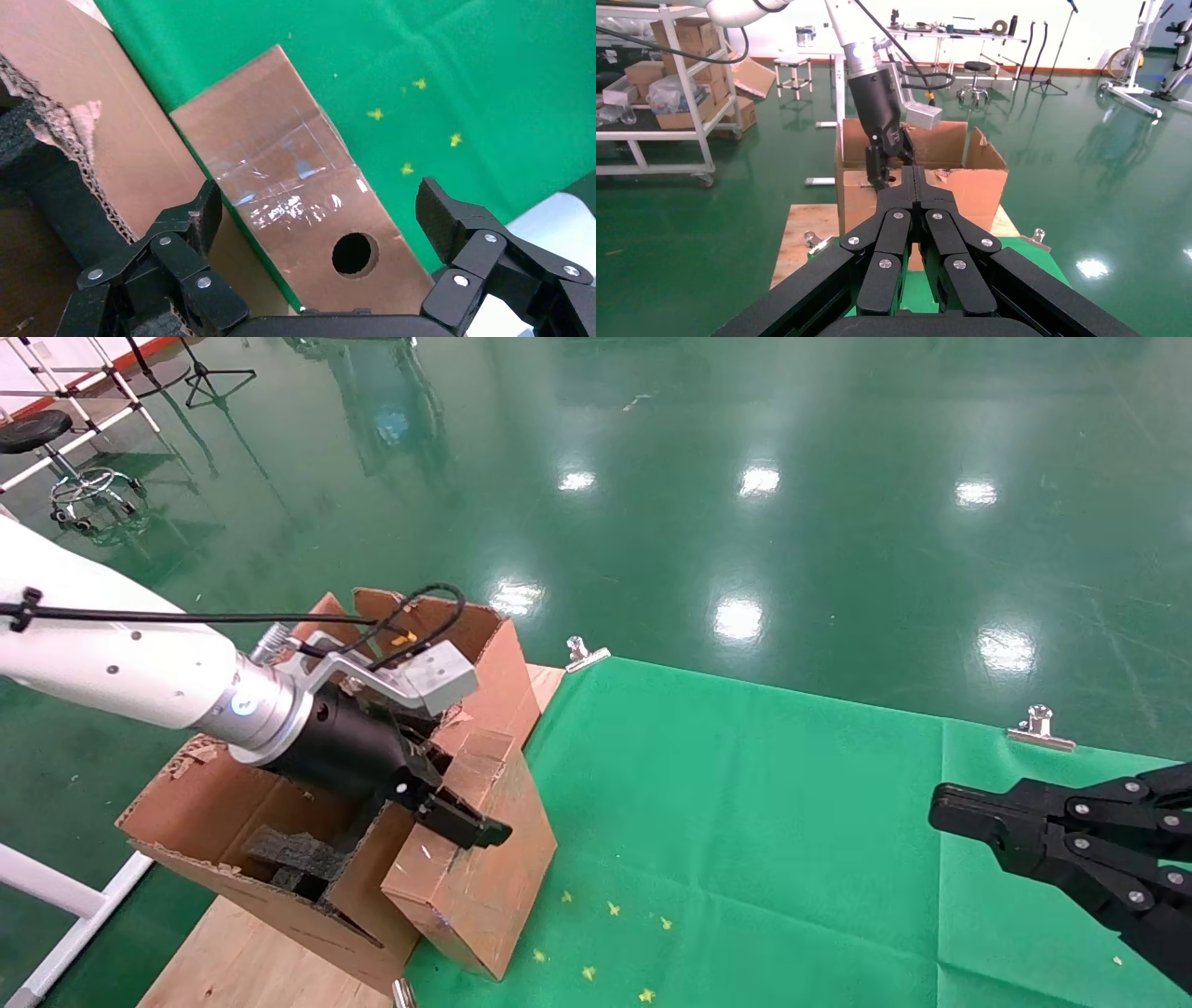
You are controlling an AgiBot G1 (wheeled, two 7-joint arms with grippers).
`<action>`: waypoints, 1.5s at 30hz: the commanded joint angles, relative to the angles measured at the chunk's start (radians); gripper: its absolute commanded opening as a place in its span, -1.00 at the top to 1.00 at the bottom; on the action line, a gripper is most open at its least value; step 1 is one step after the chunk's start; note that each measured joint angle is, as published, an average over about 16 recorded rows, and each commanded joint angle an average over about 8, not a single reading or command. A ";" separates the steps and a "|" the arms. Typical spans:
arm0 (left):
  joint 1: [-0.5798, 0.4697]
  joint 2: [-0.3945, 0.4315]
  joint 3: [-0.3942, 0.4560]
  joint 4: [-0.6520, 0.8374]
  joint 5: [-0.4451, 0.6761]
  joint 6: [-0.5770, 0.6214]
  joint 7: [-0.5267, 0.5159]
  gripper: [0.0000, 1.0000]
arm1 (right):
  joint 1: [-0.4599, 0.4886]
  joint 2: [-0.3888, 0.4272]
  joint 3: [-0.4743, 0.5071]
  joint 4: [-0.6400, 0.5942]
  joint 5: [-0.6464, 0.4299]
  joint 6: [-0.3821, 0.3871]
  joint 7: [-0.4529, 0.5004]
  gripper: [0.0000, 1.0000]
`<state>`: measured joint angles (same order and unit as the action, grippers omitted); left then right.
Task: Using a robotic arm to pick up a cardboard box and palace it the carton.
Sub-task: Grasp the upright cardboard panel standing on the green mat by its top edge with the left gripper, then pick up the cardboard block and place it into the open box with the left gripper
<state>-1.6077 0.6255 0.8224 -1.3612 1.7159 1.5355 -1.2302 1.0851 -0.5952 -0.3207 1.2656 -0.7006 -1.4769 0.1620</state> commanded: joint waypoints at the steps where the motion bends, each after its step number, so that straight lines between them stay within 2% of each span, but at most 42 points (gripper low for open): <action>1: -0.002 0.001 0.011 0.000 0.000 0.000 0.008 -0.68 | 0.000 0.000 0.000 0.000 0.000 0.000 0.000 -0.08; 3: -0.003 0.002 0.015 0.000 0.000 0.000 0.011 -0.18 | 0.000 0.000 0.000 0.000 0.000 0.000 0.000 -0.58; 4: -0.004 0.002 0.016 0.000 0.000 0.000 0.011 0.07 | 0.000 0.000 0.000 0.000 0.000 0.000 0.000 -0.74; 7: -0.005 0.002 0.014 0.000 0.000 0.001 0.009 0.82 | 0.000 0.000 0.000 0.000 0.000 0.000 0.000 -0.99; 8: -0.004 0.002 0.013 0.000 0.000 0.001 0.009 0.98 | 0.000 0.000 0.000 0.000 0.000 0.000 0.000 -1.00; 35: -0.005 0.004 0.000 0.013 -0.003 -0.005 0.014 1.00 | 0.000 0.000 0.000 0.000 0.000 0.000 0.000 -1.00; 45: -0.085 -0.011 -0.067 0.065 -0.106 -0.030 0.104 1.00 | 0.000 0.000 0.000 0.000 0.000 0.000 0.000 -1.00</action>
<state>-1.7065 0.6121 0.7508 -1.2869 1.6240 1.5004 -1.1198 1.0851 -0.5952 -0.3210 1.2653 -0.7004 -1.4767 0.1618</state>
